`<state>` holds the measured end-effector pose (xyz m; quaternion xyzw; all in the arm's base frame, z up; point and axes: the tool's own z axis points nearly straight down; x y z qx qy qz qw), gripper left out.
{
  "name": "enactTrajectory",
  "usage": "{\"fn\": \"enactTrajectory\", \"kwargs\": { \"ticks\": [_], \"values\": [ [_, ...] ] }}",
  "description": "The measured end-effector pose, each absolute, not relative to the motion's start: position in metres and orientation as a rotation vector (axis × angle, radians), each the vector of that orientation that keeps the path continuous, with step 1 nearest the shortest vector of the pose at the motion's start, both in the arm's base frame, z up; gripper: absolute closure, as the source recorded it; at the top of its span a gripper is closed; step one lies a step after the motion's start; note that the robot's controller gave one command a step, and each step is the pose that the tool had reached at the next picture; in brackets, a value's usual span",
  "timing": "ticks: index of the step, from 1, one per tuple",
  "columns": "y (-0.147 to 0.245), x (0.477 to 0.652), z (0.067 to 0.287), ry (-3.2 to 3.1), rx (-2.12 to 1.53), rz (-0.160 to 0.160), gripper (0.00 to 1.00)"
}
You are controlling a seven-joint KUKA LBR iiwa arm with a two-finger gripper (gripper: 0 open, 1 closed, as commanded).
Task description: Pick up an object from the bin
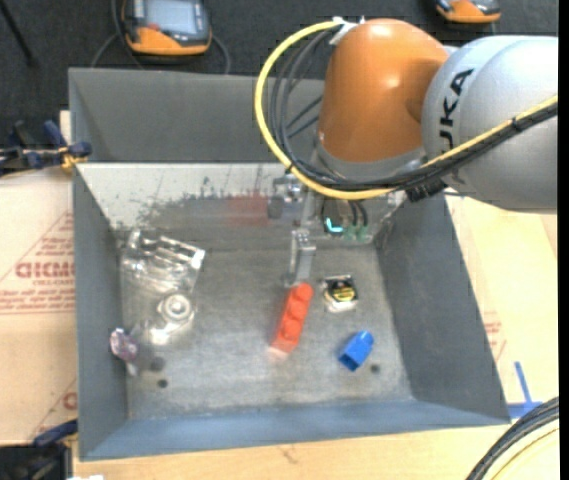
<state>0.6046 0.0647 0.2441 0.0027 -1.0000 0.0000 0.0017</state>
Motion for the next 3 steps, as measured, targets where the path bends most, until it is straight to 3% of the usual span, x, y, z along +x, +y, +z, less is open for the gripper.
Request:
{"fn": "enactTrajectory", "kwargs": {
  "ticks": [1, 2, 3],
  "values": [
    [0.097, 0.576, 0.289, -3.023, 0.883, 0.001, 0.00],
    [0.188, 0.549, 0.293, -3.058, 0.745, -0.007, 0.00],
    [0.230, 0.497, 0.203, -3.028, 0.811, -0.004, 0.00]
  ]
}}
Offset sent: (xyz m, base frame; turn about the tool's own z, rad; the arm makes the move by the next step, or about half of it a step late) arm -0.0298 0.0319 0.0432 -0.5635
